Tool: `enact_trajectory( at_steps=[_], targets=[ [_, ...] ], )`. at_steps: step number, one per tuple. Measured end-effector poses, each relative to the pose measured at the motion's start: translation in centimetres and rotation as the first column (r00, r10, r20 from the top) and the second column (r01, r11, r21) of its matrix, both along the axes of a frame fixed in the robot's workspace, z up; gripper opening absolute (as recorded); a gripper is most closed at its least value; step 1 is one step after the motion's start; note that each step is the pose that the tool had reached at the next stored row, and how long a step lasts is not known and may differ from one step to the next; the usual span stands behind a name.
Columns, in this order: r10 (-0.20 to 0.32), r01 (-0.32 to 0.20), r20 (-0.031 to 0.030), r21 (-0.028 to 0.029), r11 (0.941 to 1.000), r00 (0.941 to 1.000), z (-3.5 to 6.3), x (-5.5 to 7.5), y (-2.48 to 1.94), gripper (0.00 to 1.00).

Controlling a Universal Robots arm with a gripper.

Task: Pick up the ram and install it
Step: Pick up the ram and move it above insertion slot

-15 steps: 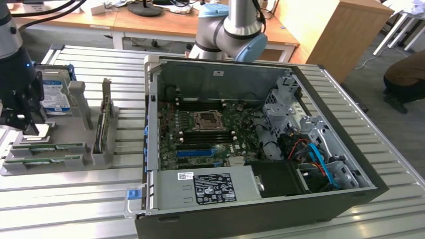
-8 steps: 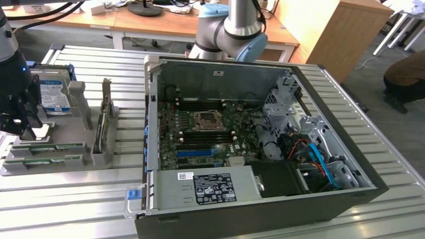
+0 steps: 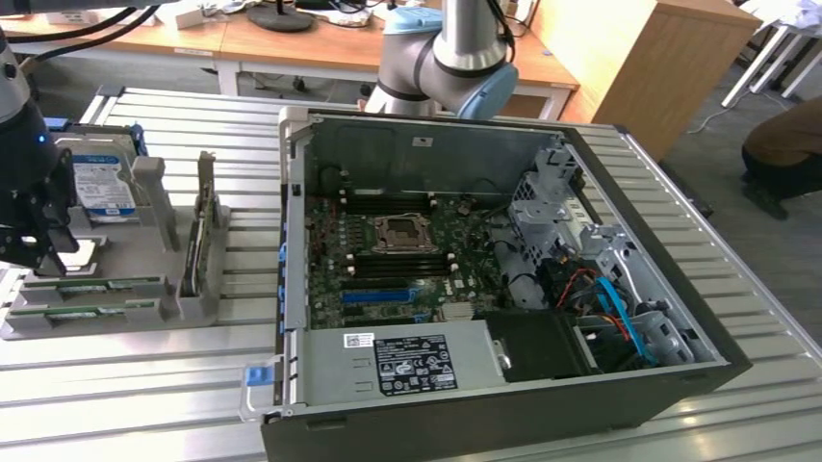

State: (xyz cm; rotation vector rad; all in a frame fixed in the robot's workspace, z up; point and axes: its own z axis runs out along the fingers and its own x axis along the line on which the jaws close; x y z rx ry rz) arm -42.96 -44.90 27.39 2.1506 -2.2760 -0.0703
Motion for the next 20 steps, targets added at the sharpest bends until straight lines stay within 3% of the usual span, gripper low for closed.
enact_trajectory(
  at_steps=[5,20],
  targets=[
    [0.0,0.0,0.0002,0.0001,1.0,1.0,-0.18,0.0,-0.01,0.36],
    [0.0,0.0,0.0002,0.0,1.0,1.0,-2.55,0.0,-0.01,0.36]
  ],
)
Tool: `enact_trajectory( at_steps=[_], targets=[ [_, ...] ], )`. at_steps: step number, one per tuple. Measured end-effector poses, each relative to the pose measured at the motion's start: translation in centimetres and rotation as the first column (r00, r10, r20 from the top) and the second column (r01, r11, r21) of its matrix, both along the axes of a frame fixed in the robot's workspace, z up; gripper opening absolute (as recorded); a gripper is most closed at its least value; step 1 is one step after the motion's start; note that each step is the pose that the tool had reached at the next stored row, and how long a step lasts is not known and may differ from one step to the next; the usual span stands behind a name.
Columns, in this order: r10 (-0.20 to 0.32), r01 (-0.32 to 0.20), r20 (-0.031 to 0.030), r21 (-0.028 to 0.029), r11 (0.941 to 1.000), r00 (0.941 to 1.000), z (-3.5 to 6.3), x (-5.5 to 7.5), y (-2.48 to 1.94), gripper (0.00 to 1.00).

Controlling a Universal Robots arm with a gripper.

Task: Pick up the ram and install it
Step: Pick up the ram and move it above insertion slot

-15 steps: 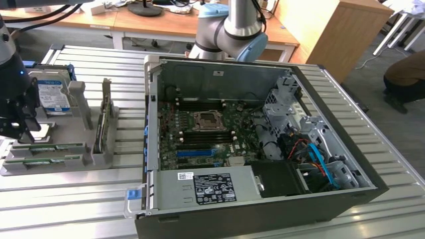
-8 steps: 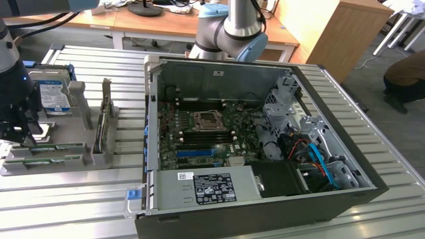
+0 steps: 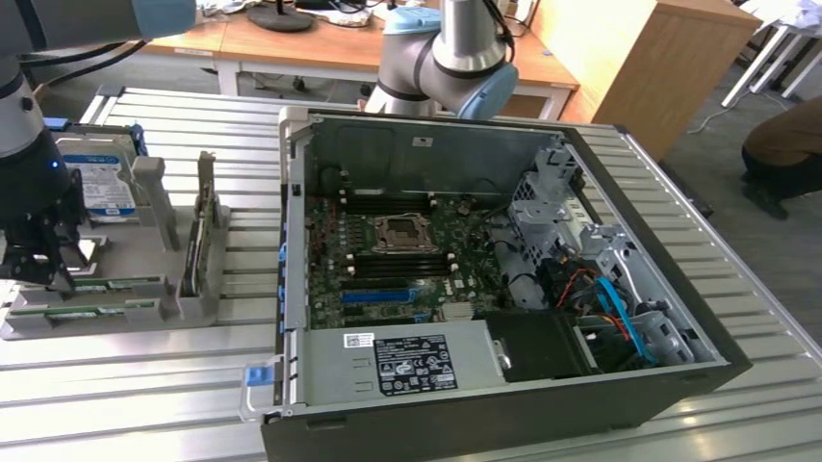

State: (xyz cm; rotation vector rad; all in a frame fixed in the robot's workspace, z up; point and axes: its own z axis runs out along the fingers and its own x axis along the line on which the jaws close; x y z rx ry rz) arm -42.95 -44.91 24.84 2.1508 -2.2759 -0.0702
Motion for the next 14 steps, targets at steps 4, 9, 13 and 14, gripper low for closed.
enact_trajectory(
  at_steps=[4,9,13,14],
  targets=[
    [0.0,0.0,0.0001,0.0001,1.0,1.0,-0.52,0.0,0.0,0.36],
    [0.0,0.0,0.0,-0.0001,1.0,1.0,-0.61,0.0,0.0,0.36],
    [0.0,0.0,0.0,0.0,1.0,1.0,-0.62,-0.02,-0.21,0.36],
    [0.0,0.0,0.0001,0.0,1.0,1.0,-0.62,-0.03,-0.28,0.36]
  ],
)
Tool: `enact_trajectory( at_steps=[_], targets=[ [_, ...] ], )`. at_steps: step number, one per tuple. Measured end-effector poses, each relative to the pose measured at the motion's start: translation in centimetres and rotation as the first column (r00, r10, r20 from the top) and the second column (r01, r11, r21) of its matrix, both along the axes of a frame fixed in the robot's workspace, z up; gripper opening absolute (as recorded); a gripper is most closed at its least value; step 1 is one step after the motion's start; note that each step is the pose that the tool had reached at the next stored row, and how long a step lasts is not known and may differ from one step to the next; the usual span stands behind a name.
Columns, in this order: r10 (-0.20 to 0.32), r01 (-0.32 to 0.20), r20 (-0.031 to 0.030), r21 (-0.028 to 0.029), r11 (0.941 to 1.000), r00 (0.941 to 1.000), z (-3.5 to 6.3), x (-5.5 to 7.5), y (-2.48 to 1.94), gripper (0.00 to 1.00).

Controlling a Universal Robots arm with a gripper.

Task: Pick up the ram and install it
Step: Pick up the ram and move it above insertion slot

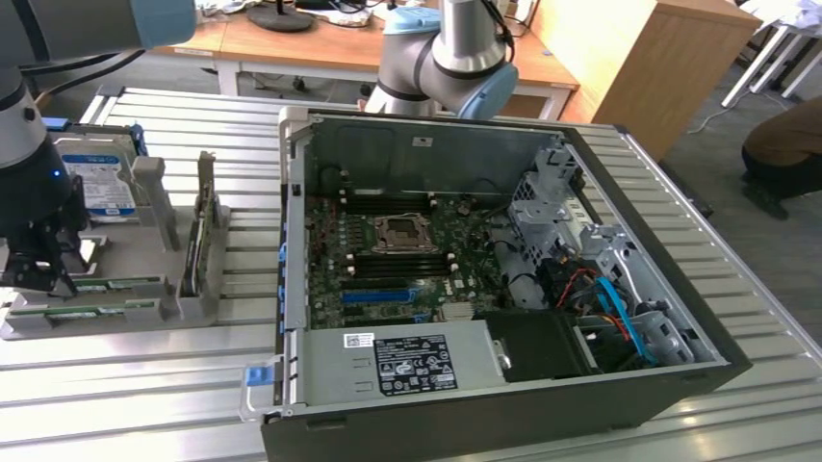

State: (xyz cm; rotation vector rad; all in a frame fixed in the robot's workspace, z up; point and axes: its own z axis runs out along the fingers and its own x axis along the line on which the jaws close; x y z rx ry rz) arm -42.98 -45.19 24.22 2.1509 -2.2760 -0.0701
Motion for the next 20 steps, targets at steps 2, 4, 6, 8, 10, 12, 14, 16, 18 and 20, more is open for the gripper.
enact_trajectory(
  at_steps=[2,4,6,8,10,12,14,16,18,20],
  targets=[
    [0.0,0.0,0.0,0.0,1.0,1.0,0.0,-0.02,-0.15,0.36],
    [0.0,0.0,-0.0001,-0.0001,1.0,1.0,0.0,-0.04,-0.3,0.36],
    [0.0,0.0,-0.0001,-0.0001,1.0,1.0,0.0,-0.04,-0.32,0.36],
    [0.0,0.0,-0.0001,0.0,1.0,1.0,0.0,-0.05,-0.32,0.36],
    [0.003,-0.003,-0.0002,-0.0001,1.0,1.0,-0.01,-0.05,-0.32,0.36],
    [0.011,-0.011,-0.0002,-0.0001,0.9999,0.9999,-0.03,-0.05,-0.32,0.36],
    [0.021,-0.021,-0.0001,0.0,0.9998,0.9998,-0.05,-0.04,-0.32,0.36],
    [0.023,-0.023,-0.0001,-0.0001,0.9997,0.9997,-0.05,-0.04,-0.32,0.36],
    [0.023,-0.023,0.0001,0.0001,0.9997,0.9997,-0.11,-0.04,-0.32,0.36],
    [0.023,-0.023,0.0001,0.0001,0.9997,0.9997,-0.25,-0.04,-0.32,0.36]
  ],
)
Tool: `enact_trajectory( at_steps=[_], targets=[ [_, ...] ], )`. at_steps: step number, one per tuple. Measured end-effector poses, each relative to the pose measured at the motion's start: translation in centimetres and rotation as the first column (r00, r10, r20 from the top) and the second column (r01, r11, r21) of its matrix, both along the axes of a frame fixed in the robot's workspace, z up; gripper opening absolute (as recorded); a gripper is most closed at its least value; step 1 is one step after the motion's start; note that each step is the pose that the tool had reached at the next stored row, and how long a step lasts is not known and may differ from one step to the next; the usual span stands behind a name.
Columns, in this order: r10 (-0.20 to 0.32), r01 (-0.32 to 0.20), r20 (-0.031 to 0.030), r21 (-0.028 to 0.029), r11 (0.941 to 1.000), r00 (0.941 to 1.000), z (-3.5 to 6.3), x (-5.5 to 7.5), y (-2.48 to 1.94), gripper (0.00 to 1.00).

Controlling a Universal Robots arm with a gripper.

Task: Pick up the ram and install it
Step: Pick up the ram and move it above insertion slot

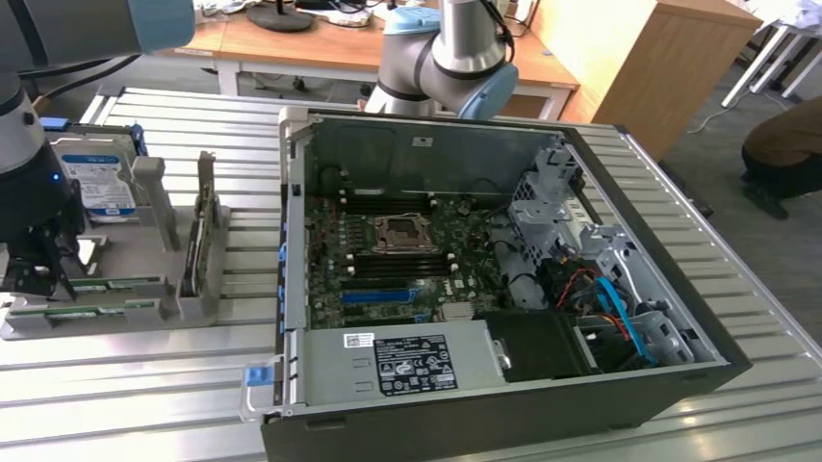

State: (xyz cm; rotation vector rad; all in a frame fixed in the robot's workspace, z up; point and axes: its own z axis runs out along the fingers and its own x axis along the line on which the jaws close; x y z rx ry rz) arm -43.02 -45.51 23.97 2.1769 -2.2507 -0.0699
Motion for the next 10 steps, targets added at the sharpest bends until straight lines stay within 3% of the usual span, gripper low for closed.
enact_trajectory(
  at_steps=[10],
  targets=[
    [0.0,0.0,-0.0001,-0.0001,1.0,1.0,-1.03,0.0,0.0,0.36]
  ],
)
